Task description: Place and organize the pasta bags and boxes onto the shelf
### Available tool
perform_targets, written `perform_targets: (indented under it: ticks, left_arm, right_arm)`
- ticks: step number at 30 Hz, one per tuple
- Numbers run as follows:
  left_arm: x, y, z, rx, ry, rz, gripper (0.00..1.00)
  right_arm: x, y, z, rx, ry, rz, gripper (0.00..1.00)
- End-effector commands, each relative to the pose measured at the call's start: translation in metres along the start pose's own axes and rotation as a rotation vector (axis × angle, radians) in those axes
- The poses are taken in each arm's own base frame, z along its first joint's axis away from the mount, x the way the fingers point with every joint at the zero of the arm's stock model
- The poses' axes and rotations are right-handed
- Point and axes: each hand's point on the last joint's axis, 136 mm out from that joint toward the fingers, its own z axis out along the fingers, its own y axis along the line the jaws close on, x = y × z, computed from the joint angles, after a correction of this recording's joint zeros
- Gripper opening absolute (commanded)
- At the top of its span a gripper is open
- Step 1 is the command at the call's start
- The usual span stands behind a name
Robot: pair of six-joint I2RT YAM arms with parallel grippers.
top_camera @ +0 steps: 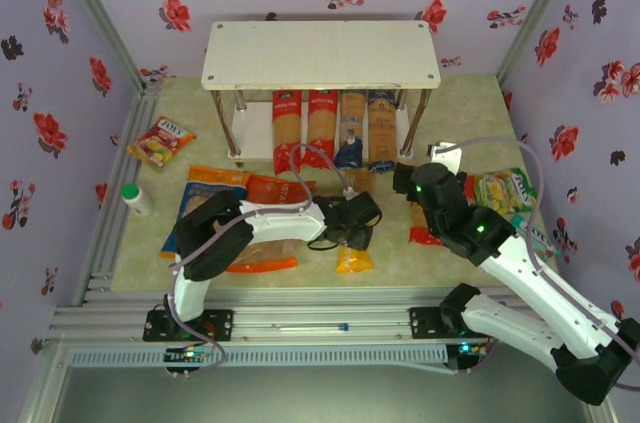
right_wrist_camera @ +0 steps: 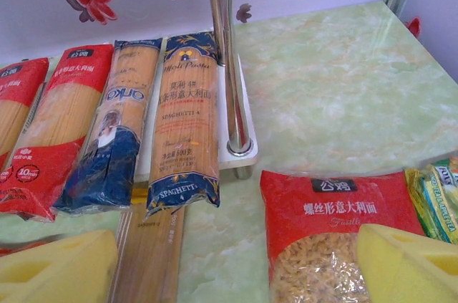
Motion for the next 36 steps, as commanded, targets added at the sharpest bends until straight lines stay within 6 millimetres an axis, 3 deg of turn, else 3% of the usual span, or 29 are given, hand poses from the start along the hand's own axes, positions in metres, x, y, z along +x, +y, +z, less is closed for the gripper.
perform_targets:
  ticks: [1, 4, 6, 12, 18, 25, 31, 36]
  left_arm:
    - [0.041, 0.030, 0.007, -0.069, 0.128, -0.001, 0.51]
    - [0.042, 0.035, 0.001, -0.067, 0.124, 0.005, 0.37]
    - [0.043, 0.038, -0.003, -0.070, 0.123, 0.004, 0.00]
    - [0.046, 0.047, -0.014, -0.070, 0.125, 0.027, 0.00]
    - [0.042, 0.049, -0.041, -0.039, 0.117, 0.088, 0.00]
    - [0.025, 0.043, -0.094, 0.109, 0.074, 0.092, 0.00]
    - [0.029, 0.039, -0.135, 0.219, 0.084, 0.122, 0.00]
    - [0.029, 0.023, -0.176, 0.386, 0.041, 0.146, 0.00]
  right_arm:
    - [-0.005, 0.004, 0.002, -0.008, -0.006, -0.004, 0.87]
    - [-0.005, 0.008, 0.003, -0.017, 0.005, -0.003, 0.87]
    - [-0.005, 0.011, 0.005, -0.023, 0.012, -0.002, 0.87]
    - [-0.006, 0.015, 0.006, -0.030, 0.025, -0.002, 0.88]
    - [-0.008, 0.018, 0.006, -0.039, 0.027, 0.003, 0.88]
    - [-0.011, 0.026, 0.008, -0.054, 0.042, 0.007, 0.88]
    - [-0.015, 0.030, 0.007, -0.069, 0.038, 0.013, 0.88]
    - [-0.015, 0.033, 0.008, -0.078, 0.042, 0.021, 0.88]
